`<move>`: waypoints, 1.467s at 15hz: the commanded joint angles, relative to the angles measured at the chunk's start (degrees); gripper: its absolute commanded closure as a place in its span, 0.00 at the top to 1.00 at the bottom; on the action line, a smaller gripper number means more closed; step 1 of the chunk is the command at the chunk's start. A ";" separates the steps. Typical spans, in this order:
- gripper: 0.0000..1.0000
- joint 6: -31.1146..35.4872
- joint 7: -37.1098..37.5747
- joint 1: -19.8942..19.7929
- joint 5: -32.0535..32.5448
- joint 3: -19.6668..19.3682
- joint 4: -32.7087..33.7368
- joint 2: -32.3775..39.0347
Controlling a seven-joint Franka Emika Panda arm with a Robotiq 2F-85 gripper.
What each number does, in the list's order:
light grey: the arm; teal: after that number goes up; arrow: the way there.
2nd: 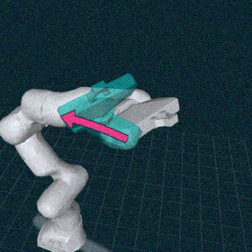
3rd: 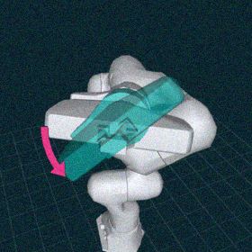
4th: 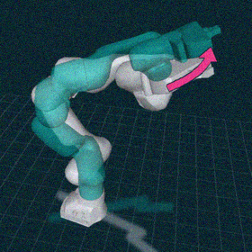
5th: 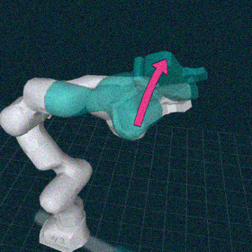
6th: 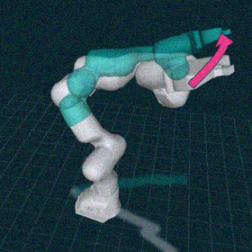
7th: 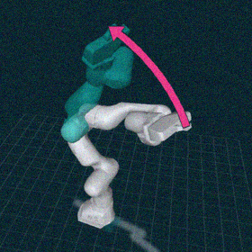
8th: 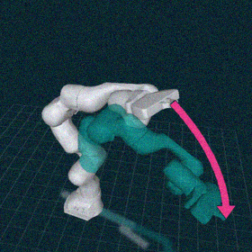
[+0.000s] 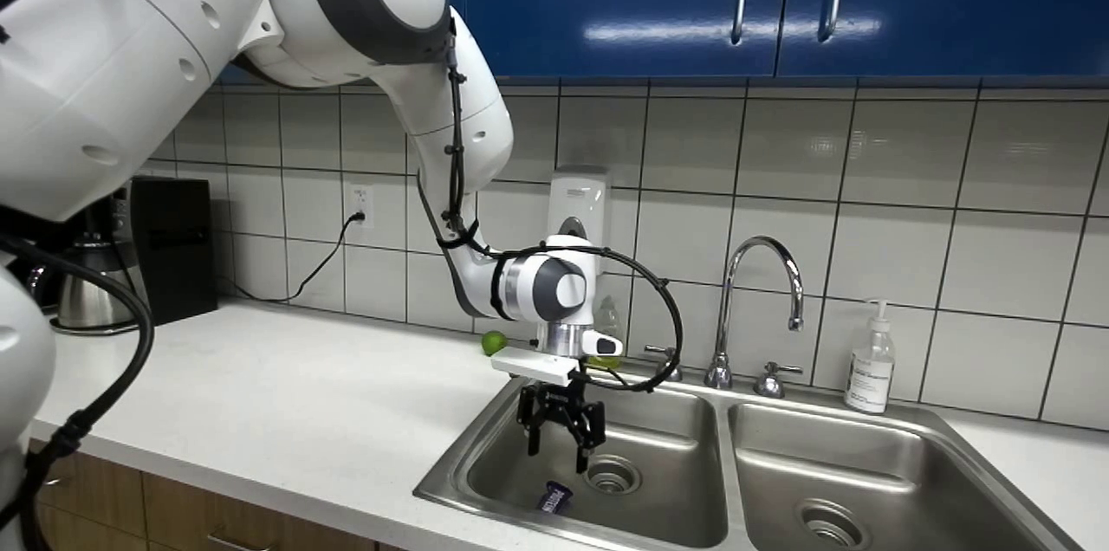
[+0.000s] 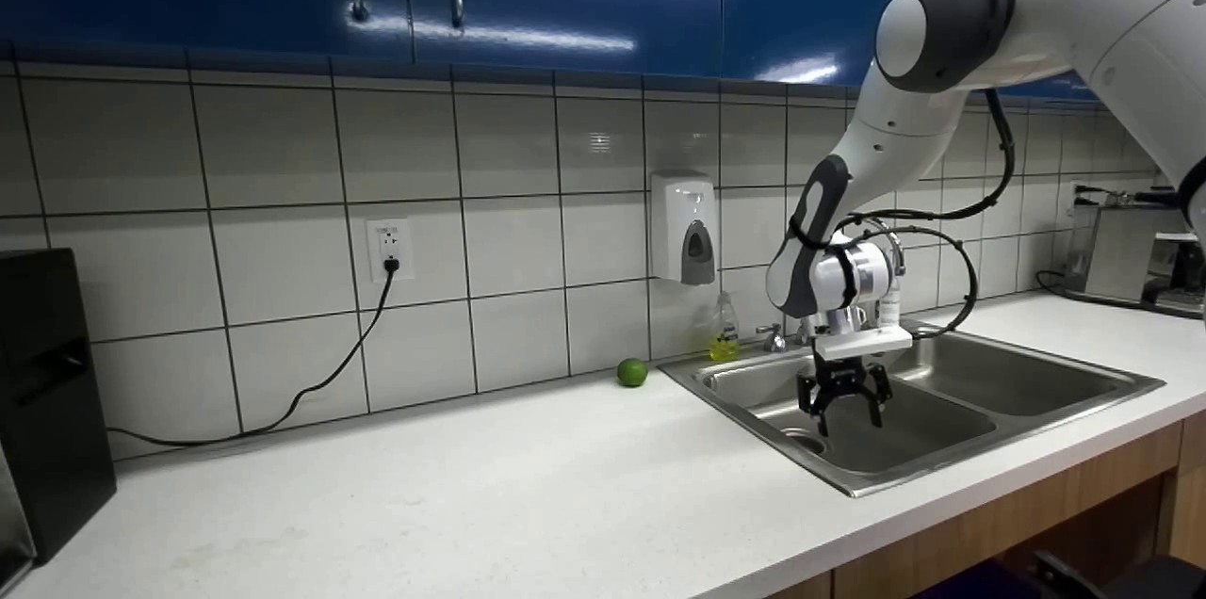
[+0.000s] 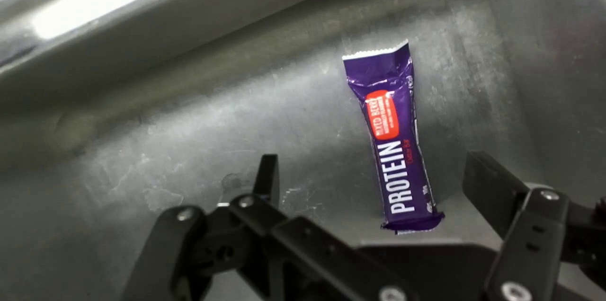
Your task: Take the purple snack out of the sink on the left and put it on the countertop.
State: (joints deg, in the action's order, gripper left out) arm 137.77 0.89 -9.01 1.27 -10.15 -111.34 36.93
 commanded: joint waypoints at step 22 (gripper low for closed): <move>1.00 8.23 1.82 -0.18 -0.81 0.87 1.75 7.36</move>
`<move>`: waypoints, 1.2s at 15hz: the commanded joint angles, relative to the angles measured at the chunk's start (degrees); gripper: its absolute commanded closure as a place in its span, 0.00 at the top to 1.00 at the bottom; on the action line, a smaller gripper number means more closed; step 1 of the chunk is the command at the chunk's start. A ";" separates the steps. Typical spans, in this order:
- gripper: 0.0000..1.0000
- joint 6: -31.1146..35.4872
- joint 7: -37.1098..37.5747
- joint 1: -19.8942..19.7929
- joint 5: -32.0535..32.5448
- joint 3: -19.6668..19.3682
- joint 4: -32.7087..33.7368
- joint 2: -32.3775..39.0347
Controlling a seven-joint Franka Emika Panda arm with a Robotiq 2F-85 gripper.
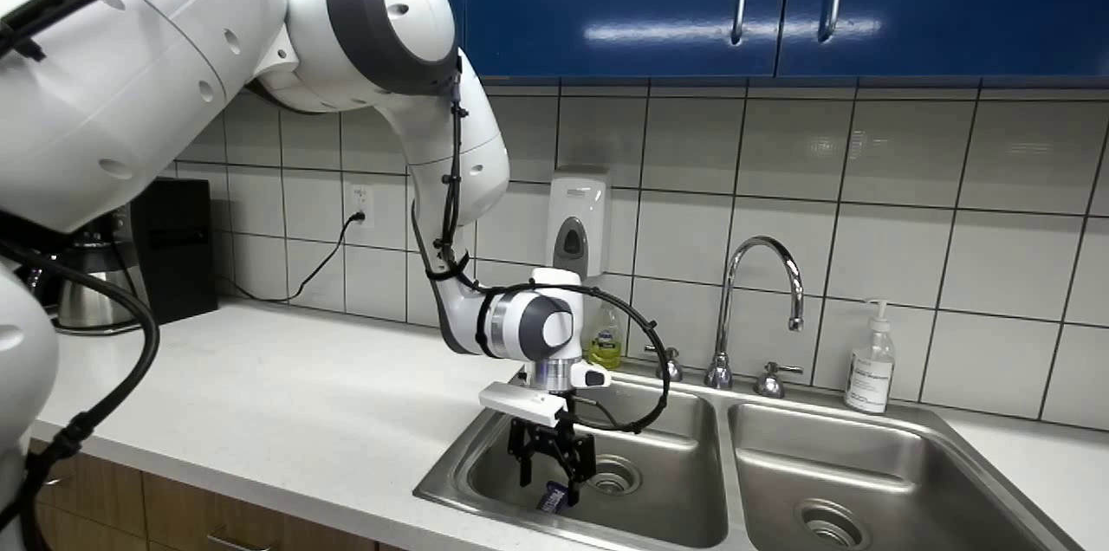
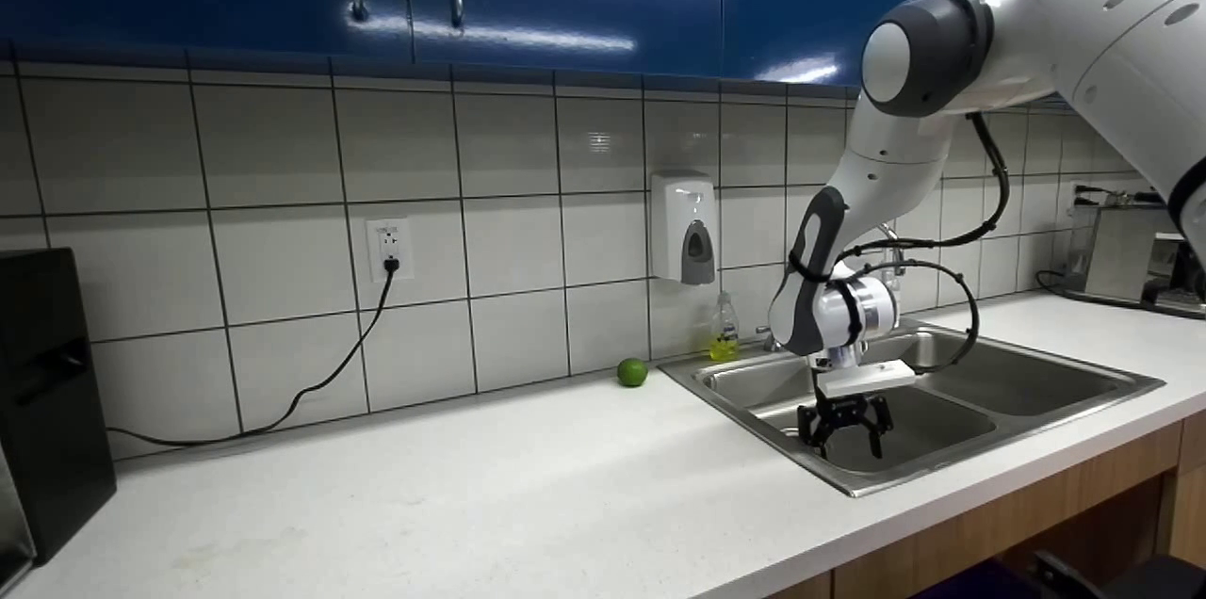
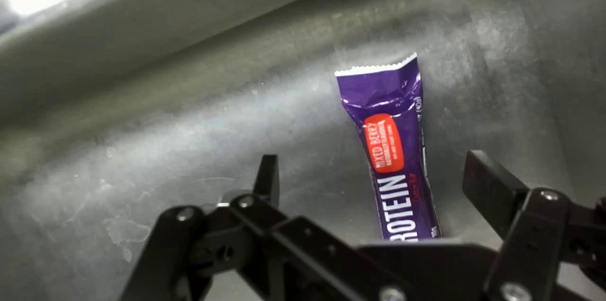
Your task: Take the purple snack out of the sink on the left and put it on the countertop.
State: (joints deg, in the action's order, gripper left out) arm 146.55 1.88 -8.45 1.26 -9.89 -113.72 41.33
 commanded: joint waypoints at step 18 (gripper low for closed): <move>0.67 -2.80 0.51 -0.80 -0.87 1.36 15.46 12.59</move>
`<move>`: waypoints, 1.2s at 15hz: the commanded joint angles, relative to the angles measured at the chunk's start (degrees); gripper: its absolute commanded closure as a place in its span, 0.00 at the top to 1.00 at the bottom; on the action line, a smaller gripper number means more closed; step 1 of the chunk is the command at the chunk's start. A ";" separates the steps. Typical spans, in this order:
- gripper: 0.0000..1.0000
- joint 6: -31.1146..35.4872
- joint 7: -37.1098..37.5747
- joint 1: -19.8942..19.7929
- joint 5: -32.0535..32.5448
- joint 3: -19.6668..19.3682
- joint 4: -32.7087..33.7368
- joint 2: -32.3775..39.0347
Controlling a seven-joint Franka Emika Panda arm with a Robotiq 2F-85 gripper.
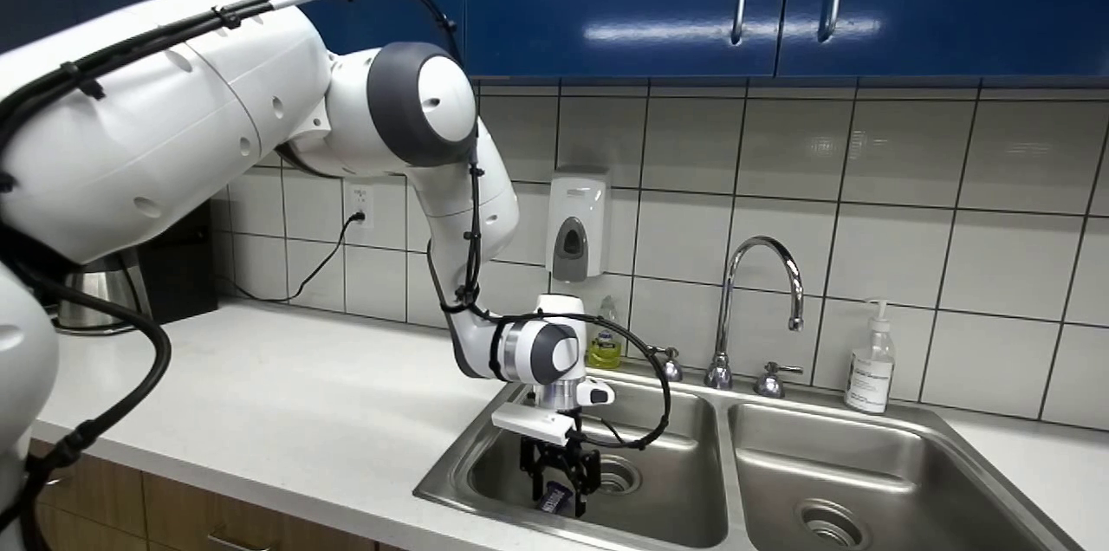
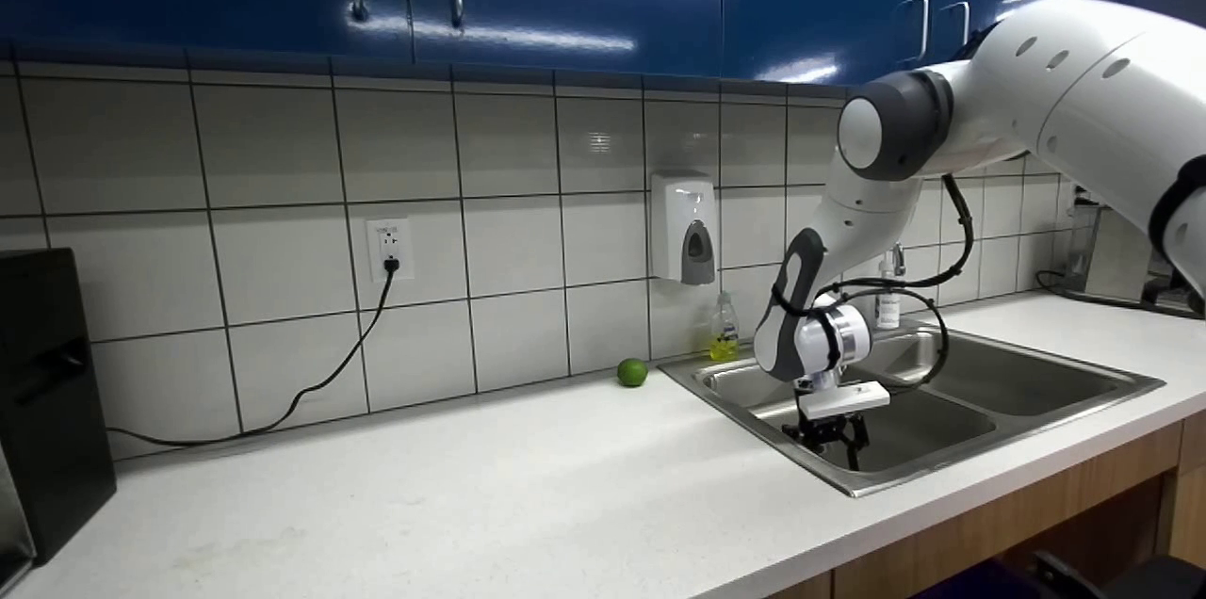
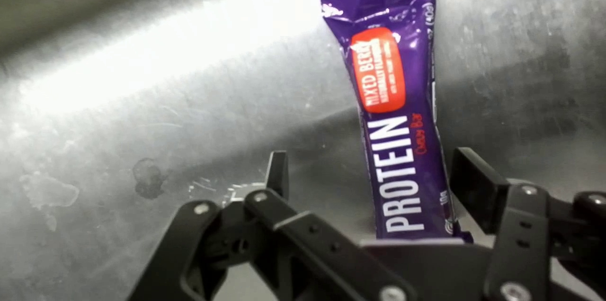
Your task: Take the purple snack out of the sink on the left and put it on the countertop.
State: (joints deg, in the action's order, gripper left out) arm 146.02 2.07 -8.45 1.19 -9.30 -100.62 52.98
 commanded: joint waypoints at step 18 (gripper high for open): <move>0.10 -4.08 5.38 1.04 -3.43 0.38 -1.29 -6.21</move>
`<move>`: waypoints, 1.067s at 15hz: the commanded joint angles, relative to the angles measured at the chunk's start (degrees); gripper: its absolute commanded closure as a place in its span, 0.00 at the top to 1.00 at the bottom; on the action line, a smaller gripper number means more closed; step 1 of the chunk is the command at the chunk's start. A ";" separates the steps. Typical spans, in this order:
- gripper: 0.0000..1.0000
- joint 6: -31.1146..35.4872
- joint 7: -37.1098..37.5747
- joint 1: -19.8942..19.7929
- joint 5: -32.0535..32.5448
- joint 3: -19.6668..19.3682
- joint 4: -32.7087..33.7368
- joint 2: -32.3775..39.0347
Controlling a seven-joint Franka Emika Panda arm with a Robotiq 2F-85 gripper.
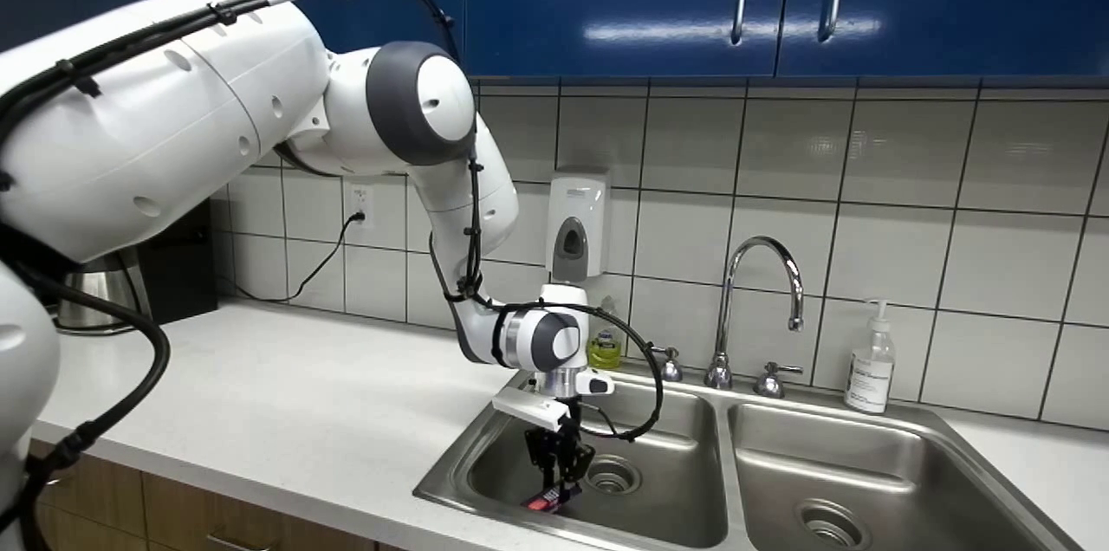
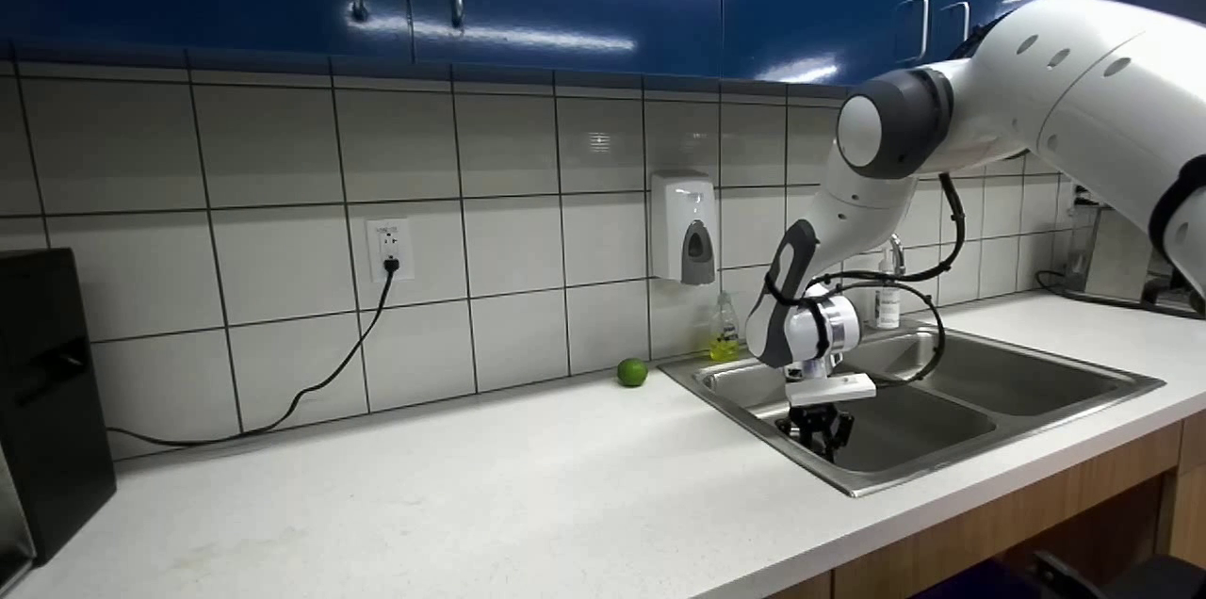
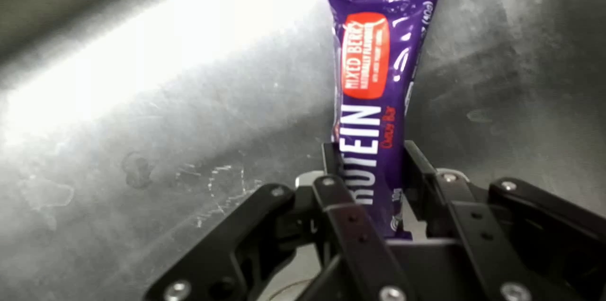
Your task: Take the purple snack out of the sink on the left and put it on the countertop.
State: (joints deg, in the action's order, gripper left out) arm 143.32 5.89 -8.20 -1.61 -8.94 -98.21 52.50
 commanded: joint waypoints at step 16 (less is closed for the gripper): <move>0.10 -1.65 5.25 7.55 9.89 -2.96 -24.77 -34.34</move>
State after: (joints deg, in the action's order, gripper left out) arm 142.98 9.47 -2.11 4.98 -12.11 -118.16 23.21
